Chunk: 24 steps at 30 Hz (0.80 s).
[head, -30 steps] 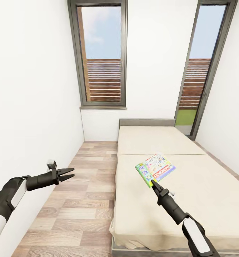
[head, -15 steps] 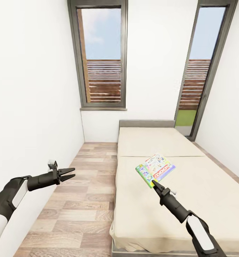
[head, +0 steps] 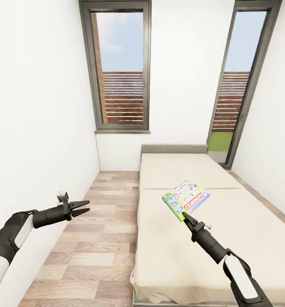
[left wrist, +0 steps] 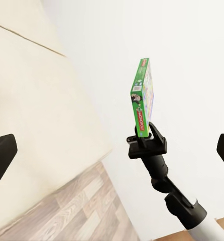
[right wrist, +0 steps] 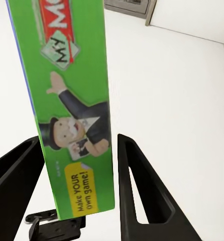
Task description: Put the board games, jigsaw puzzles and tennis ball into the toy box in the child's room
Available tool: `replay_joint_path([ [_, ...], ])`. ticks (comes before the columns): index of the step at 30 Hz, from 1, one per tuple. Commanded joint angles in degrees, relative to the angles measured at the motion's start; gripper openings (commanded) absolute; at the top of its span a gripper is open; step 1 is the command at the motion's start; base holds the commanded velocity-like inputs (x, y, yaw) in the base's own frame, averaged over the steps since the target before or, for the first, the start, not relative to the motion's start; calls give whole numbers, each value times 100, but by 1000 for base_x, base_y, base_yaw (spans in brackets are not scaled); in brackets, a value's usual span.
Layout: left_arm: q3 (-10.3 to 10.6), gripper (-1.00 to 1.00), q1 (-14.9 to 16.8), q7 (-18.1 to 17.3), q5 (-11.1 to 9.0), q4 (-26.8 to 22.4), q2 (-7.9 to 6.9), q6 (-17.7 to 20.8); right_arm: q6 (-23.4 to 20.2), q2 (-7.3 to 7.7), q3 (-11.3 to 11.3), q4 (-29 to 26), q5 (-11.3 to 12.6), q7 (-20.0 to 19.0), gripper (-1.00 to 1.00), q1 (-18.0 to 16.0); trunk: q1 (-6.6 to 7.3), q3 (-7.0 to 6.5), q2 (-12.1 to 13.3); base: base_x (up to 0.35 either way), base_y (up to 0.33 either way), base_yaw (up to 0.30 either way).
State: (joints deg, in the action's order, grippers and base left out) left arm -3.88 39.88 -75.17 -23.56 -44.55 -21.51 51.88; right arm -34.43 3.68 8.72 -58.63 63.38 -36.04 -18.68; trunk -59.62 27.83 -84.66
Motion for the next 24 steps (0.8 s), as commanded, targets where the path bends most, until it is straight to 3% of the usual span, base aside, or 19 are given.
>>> replay_joint_path([
  [1, 1, 100, 2, -6, -17, -1, -2, 50, -38, -3, 7, 2, 24, -1, -100, -4, 23, -12, 38, 0, 0, -166],
  [8, 1, 100, 2, -7, -17, -1, -2, 50, -34, -5, 7, 0, 25, -8, -100, -4, 177, -138, 319, 0, 0, -151],
  [24, -35, 100, 2, -7, -26, -1, -11, 45, -26, -23, 0, 1, 16, -8, -100, -4, 528, -425, 961, 0, 0, -7],
])
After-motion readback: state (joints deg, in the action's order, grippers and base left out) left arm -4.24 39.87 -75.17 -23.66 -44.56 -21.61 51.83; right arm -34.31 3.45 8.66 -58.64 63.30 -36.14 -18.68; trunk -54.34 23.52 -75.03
